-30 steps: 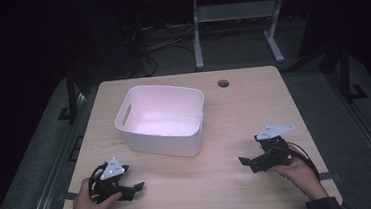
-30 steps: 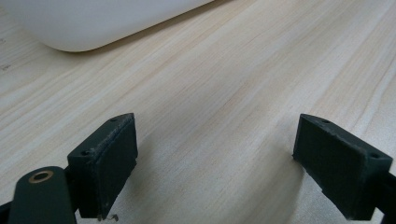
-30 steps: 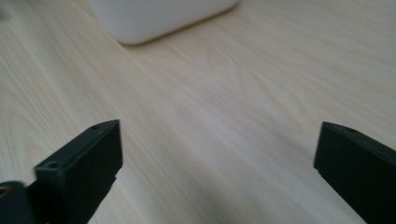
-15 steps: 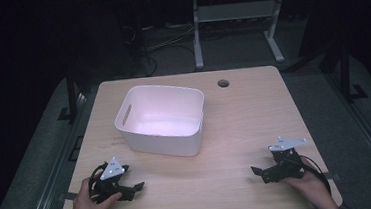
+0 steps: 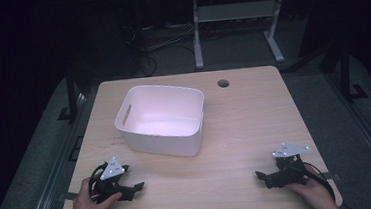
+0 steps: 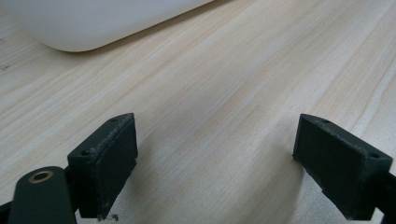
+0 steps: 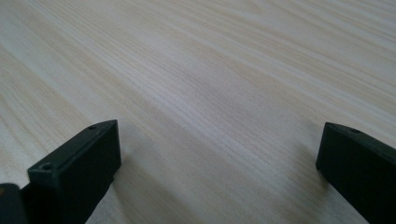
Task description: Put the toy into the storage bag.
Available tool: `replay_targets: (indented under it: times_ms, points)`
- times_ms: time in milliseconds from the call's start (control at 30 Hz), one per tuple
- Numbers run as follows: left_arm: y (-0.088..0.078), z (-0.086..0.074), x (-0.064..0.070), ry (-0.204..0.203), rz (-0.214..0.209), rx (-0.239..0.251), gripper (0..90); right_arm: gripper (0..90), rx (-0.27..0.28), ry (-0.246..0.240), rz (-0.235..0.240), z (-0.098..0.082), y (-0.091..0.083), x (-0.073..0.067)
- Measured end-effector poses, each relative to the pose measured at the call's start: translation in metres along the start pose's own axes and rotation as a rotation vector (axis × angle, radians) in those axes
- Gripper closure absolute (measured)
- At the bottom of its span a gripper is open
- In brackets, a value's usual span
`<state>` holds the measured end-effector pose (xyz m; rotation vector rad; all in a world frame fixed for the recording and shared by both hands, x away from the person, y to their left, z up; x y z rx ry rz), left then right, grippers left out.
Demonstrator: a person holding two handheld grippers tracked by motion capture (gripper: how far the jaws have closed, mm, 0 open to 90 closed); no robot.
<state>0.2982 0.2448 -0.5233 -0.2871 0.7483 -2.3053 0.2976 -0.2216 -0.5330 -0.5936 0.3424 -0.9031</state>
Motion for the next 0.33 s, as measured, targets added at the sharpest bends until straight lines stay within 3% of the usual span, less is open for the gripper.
replay_targets:
  times_ms: [333]
  points:
    - [-0.0001, -0.0001, -0.0001, 0.001, 0.0, -0.001, 12.8, 0.0, 0.001, 0.004, -0.007, -0.0001, 0.0, 0.0003]
Point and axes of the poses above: each handheld gripper's, and its own axes: y roughly forward along the jaws, z roughly out of its top, x roughly to its right, the point moved 7 cm from there along y, roughly forward along the jaws, and after that the axes turned 8 degrees about x, right-handed, at the moved point
